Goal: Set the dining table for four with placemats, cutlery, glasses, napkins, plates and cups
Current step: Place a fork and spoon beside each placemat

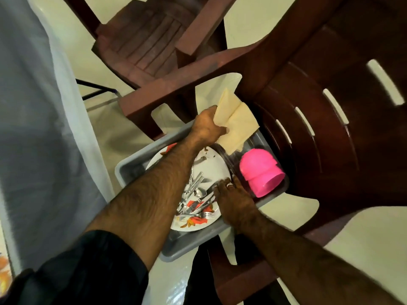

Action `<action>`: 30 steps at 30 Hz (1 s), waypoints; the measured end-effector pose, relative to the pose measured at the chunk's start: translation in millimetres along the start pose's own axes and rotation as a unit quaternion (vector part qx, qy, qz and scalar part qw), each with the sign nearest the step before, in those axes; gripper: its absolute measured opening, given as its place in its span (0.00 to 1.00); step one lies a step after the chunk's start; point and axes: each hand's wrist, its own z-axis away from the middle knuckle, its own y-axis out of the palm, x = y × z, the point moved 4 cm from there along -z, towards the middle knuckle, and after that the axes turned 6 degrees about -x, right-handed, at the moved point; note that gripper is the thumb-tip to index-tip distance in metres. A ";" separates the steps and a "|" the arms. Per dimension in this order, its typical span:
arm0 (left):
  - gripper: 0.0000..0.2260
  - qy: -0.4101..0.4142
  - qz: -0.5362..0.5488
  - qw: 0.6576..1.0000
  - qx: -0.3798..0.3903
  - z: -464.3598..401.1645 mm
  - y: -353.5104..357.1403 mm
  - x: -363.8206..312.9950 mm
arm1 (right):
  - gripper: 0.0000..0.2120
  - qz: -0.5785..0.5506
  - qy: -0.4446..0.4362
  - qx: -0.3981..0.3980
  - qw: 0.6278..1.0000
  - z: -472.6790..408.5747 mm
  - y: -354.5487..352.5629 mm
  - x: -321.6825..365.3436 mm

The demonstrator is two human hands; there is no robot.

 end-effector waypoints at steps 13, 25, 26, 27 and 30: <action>0.12 -0.096 -0.040 0.994 -0.041 43.9 -62.8 107.2 | 0.32 -0.029 0.028 0.000 0.999 -12.7 -15.4 -1.3; 0.11 -0.059 -0.146 0.987 -0.030 134.4 -64.6 205.4 | 0.22 -0.039 -0.007 -0.008 0.999 -64.6 -34.9 24.3; 0.11 -0.064 -0.145 0.987 -0.027 137.4 -64.6 209.2 | 0.23 -0.048 -0.005 0.002 0.999 -64.0 -32.7 26.6; 0.12 -0.066 -0.150 0.986 -0.028 139.4 -65.4 211.3 | 0.24 -0.049 0.000 0.004 0.999 -62.5 -31.1 27.8; 0.12 -0.070 -0.179 0.981 -0.024 142.6 -65.3 215.6 | 0.24 -0.033 0.029 -0.007 0.999 -52.4 -26.8 26.0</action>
